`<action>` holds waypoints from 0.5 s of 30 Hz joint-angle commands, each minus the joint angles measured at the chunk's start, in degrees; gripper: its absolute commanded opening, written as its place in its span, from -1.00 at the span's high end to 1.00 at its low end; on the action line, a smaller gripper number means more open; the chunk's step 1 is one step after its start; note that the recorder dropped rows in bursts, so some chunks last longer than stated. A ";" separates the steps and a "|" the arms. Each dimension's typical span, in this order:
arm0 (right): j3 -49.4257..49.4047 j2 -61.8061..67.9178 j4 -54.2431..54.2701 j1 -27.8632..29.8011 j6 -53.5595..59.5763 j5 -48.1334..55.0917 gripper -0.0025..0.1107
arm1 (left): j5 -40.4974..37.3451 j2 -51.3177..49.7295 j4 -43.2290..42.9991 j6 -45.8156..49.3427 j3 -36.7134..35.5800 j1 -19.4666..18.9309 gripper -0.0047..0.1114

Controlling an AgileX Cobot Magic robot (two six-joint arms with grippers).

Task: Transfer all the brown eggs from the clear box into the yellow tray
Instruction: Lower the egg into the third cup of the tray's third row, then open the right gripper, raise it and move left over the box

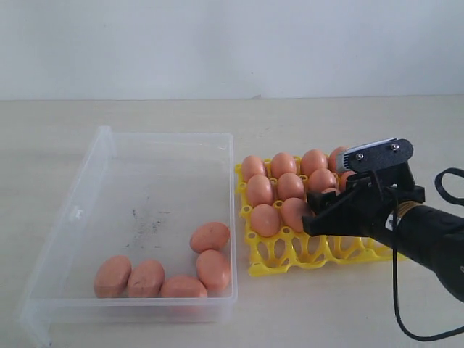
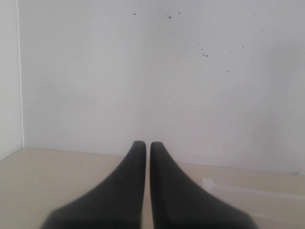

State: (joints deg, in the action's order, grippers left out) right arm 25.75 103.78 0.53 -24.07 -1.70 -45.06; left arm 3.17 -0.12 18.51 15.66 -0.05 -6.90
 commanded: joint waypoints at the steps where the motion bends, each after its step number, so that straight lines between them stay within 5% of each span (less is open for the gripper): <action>1: -0.08 -6.23 -0.53 0.22 -0.37 3.29 -0.11 | -0.17 0.12 -0.23 0.31 0.05 0.08 0.85; 8: -0.08 -16.40 -1.08 0.08 -1.60 7.37 -0.07 | -0.17 0.12 -0.23 0.31 0.05 0.08 0.85; 11: 0.36 -18.10 -3.38 0.08 -3.70 9.49 0.35 | -0.17 0.12 -0.23 0.31 0.05 0.08 0.85; 13: 2.00 -18.37 -6.74 0.08 -3.94 13.26 0.93 | -0.17 0.12 -0.23 0.31 0.05 0.08 0.85; 15: 4.91 -18.37 -12.18 0.08 -5.94 21.34 0.94 | -0.17 0.12 -0.23 0.31 0.05 0.08 0.85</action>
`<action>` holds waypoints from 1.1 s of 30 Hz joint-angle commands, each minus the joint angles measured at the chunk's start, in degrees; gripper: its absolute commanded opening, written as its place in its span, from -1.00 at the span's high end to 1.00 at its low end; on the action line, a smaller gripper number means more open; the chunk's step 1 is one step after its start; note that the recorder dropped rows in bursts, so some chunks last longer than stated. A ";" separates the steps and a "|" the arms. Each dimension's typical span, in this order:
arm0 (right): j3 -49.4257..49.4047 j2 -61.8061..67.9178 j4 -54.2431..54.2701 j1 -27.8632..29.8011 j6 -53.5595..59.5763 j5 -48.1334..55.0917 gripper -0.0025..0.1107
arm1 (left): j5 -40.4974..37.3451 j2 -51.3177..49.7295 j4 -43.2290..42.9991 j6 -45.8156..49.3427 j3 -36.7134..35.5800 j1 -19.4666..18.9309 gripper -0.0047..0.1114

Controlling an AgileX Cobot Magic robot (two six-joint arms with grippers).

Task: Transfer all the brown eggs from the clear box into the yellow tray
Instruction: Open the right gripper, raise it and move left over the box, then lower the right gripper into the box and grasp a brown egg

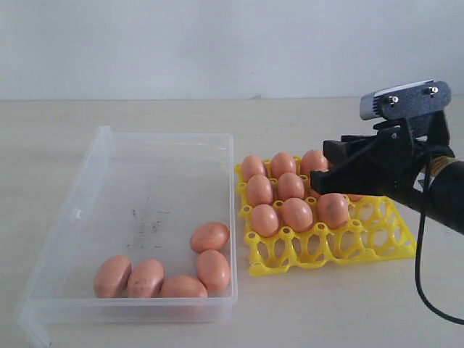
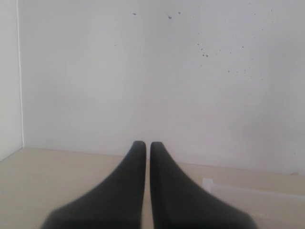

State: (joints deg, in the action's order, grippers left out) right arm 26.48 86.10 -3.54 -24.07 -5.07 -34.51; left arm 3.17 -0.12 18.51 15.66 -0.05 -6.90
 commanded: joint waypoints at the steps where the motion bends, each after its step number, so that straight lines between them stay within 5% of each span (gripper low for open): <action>1: 6.36 -0.69 -12.21 0.08 -4.91 16.61 0.96 | -0.17 0.12 -0.23 0.31 0.05 0.08 0.85; 4: 11.77 -0.69 -22.05 0.08 -11.72 29.85 0.96 | -0.17 0.12 -0.23 0.31 0.05 0.08 0.85; 8: 15.83 -0.69 -22.60 -2.18 -13.17 35.19 0.96 | -0.17 0.12 -0.23 0.31 0.05 0.08 0.85; 16: 28.19 0.71 -22.60 -19.11 -7.33 44.38 0.96 | -0.17 0.12 -0.23 0.31 0.05 0.08 0.85; 23: 48.29 11.32 -21.75 -26.82 -0.10 80.20 0.96 | -0.17 0.12 -0.23 0.31 0.05 0.08 0.85; 26: 54.48 16.22 -13.72 -27.30 10.12 87.87 0.96 | -0.17 0.12 -0.23 0.31 0.05 0.08 0.85; 31: 60.72 22.22 7.17 -27.30 42.55 95.70 0.96 | -0.17 0.12 -0.23 0.31 0.05 0.08 0.85; 33: 61.54 24.17 7.39 -27.30 46.91 95.71 0.96 | -0.17 0.12 -0.23 0.31 0.05 0.08 0.85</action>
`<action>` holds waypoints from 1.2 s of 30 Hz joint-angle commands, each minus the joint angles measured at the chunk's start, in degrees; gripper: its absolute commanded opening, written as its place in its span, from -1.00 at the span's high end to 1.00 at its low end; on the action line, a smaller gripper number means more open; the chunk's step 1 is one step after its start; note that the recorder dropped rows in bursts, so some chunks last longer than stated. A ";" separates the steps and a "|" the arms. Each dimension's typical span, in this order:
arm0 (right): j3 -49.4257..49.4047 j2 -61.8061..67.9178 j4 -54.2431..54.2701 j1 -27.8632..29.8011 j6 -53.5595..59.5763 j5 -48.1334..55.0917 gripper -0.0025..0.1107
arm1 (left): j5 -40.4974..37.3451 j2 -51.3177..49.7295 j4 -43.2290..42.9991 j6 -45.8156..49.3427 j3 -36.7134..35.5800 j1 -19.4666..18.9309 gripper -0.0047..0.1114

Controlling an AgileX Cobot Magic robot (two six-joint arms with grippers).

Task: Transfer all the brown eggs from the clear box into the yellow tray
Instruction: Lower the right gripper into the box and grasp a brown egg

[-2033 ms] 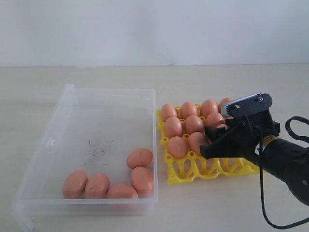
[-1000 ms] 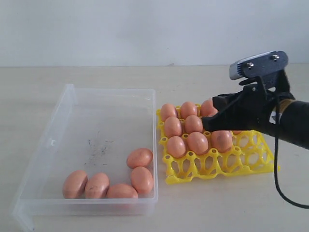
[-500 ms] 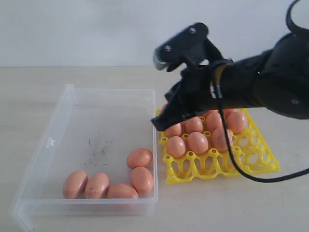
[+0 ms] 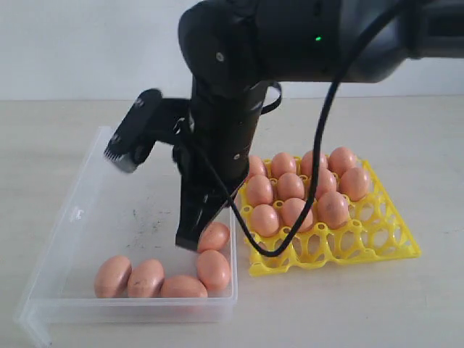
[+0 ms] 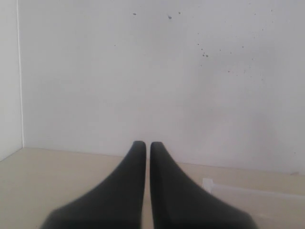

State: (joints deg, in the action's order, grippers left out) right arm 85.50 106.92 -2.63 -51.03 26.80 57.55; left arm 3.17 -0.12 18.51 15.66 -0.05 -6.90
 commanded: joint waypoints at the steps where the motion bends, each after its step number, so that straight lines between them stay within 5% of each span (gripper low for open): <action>1: 2.57 4.09 5.83 -0.34 15.04 2.68 0.96 | -0.17 0.12 -0.23 0.31 0.05 0.08 0.85; 8: 2.46 6.92 2.63 -0.34 15.55 -0.74 0.83 | -0.17 0.12 -0.23 0.31 0.05 0.08 0.85; 16: 2.46 10.75 -1.95 -0.21 13.66 -6.15 0.09 | -0.17 0.12 -0.23 0.31 0.05 0.08 0.85; 36: 2.46 17.72 -11.04 -0.13 7.95 -13.09 0.07 | -0.17 0.12 -0.23 0.31 0.05 0.08 0.85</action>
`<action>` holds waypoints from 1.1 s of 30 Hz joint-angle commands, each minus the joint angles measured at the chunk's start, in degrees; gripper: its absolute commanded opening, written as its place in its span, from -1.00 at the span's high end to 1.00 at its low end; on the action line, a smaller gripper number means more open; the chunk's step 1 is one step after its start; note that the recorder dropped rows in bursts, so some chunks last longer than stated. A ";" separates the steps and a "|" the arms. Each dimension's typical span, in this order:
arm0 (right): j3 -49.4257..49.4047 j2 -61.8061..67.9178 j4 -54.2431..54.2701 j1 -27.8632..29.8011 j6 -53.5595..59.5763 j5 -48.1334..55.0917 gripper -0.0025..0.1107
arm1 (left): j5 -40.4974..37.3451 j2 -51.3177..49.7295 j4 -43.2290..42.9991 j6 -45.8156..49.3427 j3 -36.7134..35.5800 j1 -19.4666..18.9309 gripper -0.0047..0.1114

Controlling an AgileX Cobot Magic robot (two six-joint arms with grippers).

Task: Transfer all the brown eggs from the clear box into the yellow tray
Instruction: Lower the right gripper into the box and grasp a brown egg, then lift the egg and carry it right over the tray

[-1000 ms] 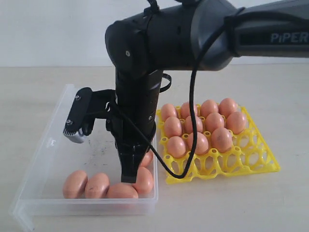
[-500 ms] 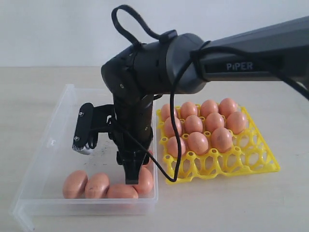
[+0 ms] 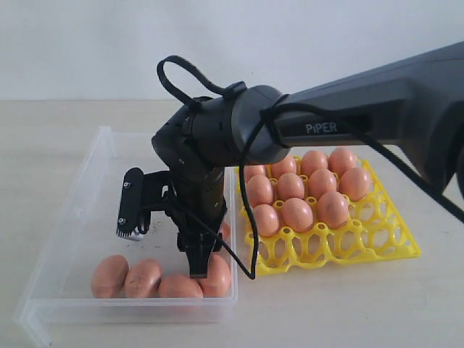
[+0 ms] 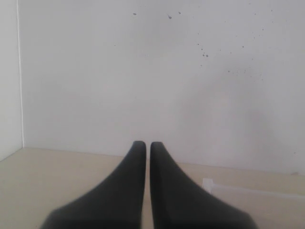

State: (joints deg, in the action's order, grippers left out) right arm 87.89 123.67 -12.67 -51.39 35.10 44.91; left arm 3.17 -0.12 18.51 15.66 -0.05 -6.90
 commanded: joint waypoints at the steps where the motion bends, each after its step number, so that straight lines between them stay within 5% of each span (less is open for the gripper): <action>1: 0.07 1.57 -1.16 0.23 -0.65 -0.21 0.08 | -0.17 0.12 -0.23 0.31 0.05 0.08 0.85; 3: 0.07 1.74 -1.59 0.23 -2.85 0.20 0.16 | -0.17 0.12 -0.23 0.31 0.05 0.08 0.85; 7: 0.07 1.59 -2.14 0.23 -5.10 0.53 0.95 | -0.17 0.12 -0.23 0.31 0.05 0.08 0.85; 13: 0.07 -0.65 -2.35 1.15 -18.23 -8.50 0.96 | -0.17 0.12 -0.23 0.31 0.05 0.08 0.85; 19: -2.29 -4.27 7.40 2.86 -20.00 -22.01 0.96 | -0.17 0.12 -0.23 0.31 0.05 0.08 0.85; 33: -34.34 -21.80 12.67 5.73 -27.13 -68.04 0.96 | -0.17 0.12 -0.23 0.31 0.05 0.08 0.85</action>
State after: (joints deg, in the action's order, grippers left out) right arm 59.50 105.84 -3.16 -47.81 8.73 -14.12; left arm 3.17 -0.12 18.51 15.66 -0.05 -6.90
